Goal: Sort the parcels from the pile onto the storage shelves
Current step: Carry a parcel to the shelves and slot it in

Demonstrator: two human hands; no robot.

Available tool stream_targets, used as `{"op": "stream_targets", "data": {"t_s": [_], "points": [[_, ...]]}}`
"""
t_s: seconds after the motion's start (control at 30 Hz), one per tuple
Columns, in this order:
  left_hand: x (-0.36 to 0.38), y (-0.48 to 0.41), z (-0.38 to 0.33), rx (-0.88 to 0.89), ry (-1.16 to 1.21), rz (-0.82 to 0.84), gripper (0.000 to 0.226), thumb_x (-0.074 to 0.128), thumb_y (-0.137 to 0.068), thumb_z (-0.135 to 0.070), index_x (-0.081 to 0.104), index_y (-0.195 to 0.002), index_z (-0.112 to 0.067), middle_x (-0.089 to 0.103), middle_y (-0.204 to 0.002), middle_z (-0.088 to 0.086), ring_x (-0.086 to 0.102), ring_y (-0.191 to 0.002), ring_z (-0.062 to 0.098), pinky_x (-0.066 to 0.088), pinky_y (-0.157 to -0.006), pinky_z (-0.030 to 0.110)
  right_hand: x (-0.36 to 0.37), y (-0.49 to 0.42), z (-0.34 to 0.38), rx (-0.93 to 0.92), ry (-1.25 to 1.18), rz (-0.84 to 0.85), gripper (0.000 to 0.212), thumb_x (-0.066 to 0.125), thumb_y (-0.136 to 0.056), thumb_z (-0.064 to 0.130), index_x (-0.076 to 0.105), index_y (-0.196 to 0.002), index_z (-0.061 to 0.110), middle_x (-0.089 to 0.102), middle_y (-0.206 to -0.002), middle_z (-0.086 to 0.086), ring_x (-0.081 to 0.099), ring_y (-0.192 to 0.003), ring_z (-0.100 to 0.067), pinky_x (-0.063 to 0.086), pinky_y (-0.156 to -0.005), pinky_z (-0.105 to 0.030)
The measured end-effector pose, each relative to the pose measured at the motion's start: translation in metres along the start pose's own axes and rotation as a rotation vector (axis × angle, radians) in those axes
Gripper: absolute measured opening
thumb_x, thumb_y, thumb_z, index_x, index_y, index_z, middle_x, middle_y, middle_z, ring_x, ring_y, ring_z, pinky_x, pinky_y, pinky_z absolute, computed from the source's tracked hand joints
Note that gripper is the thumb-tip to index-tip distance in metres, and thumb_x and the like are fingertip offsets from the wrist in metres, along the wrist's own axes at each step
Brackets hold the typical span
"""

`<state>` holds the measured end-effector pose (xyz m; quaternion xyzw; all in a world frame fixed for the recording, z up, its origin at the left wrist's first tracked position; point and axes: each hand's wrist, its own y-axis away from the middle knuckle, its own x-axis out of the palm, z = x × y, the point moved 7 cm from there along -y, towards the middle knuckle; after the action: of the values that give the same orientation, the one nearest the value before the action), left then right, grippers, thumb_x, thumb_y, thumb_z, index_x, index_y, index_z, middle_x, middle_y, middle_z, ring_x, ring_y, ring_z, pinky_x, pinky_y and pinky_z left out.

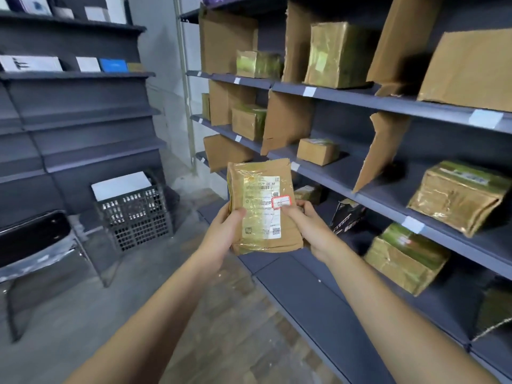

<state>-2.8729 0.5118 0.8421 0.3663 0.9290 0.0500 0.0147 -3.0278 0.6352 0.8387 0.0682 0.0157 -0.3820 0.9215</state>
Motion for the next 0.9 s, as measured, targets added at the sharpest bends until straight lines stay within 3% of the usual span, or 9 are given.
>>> {"op": "stream_targets", "data": {"t_s": [0.07,0.2,0.27,0.33,0.47,0.63,0.8,0.9], "points": [[-0.025,-0.030,0.011,-0.034,0.011,-0.005,0.029,0.049,-0.096,-0.039,0.054,-0.125,-0.037,0.068,-0.115,-0.014,0.067,-0.103,0.015,0.053,-0.074,0.035,0.027,-0.031,-0.006,0.022,0.028,0.010,0.041,0.067,-0.088,0.048,0.051,-0.120,0.029,0.070,-0.114,0.002,0.067,-0.104,-0.016,0.051,-0.099,-0.043],[-0.085,-0.107,0.028,-0.112,0.009,0.012,0.044,0.051,-0.086,-0.042,0.055,-0.129,-0.031,0.070,-0.113,-0.008,0.069,-0.100,0.019,0.055,-0.085,0.042,0.089,-0.096,-0.015,0.083,0.080,-0.005,0.049,0.065,-0.087,0.053,0.049,-0.125,0.027,0.069,-0.116,0.002,0.067,-0.104,-0.017,0.052,-0.098,-0.044],[-0.115,-0.144,0.028,-0.136,-0.002,0.053,0.038,0.052,-0.087,-0.039,0.058,-0.123,-0.030,0.072,-0.103,-0.005,0.070,-0.079,0.017,0.056,-0.067,0.036,0.122,-0.127,-0.014,0.081,0.092,-0.029,0.048,0.063,-0.088,0.053,0.049,-0.125,0.027,0.069,-0.114,0.003,0.067,-0.101,-0.015,0.053,-0.094,-0.039],[-0.144,-0.179,0.027,-0.154,0.003,0.088,0.032,0.051,-0.089,-0.032,0.060,-0.119,-0.025,0.070,-0.084,0.000,0.059,-0.052,0.018,0.044,-0.043,0.026,0.153,-0.156,-0.010,0.086,0.113,-0.054,0.043,0.062,-0.090,0.053,0.049,-0.123,0.027,0.069,-0.110,0.005,0.066,-0.098,-0.013,0.054,-0.087,-0.034],[-0.193,-0.239,0.039,-0.205,0.032,0.120,0.032,0.049,-0.091,-0.027,0.063,-0.118,-0.016,0.060,-0.060,-0.003,0.040,-0.041,0.015,0.029,-0.038,0.019,0.208,-0.209,-0.014,0.135,0.106,-0.044,0.054,0.061,-0.089,0.055,0.045,-0.132,0.027,0.068,-0.116,0.005,0.066,-0.102,-0.014,0.053,-0.093,-0.040],[-0.226,-0.298,0.049,-0.272,0.043,0.164,0.032,0.049,-0.092,-0.030,0.064,-0.116,-0.015,0.064,-0.075,0.002,0.042,-0.046,0.012,0.024,-0.040,0.018,0.246,-0.264,-0.018,0.180,0.103,-0.047,0.047,0.059,-0.090,0.056,0.050,-0.128,0.029,0.072,-0.110,0.004,0.071,-0.096,-0.017,0.055,-0.067,-0.031],[-0.238,-0.361,0.039,-0.260,0.043,0.200,0.032,0.047,-0.097,-0.031,0.060,-0.121,-0.015,0.068,-0.072,0.000,0.046,-0.036,0.007,0.028,-0.040,0.020,0.259,-0.326,-0.014,0.173,0.109,-0.064,0.050,0.058,-0.088,0.061,0.050,-0.127,0.032,0.071,-0.112,0.005,0.071,-0.098,-0.017,0.059,-0.075,-0.034],[-0.238,-0.404,0.022,-0.218,0.037,0.215,0.031,0.048,-0.097,-0.032,0.061,-0.122,-0.018,0.072,-0.085,0.002,0.055,-0.041,0.006,0.034,-0.041,0.022,0.260,-0.366,0.001,0.134,0.096,-0.070,0.048,0.057,-0.090,0.059,0.048,-0.128,0.031,0.069,-0.116,0.005,0.070,-0.100,-0.016,0.058,-0.076,-0.034]]}}
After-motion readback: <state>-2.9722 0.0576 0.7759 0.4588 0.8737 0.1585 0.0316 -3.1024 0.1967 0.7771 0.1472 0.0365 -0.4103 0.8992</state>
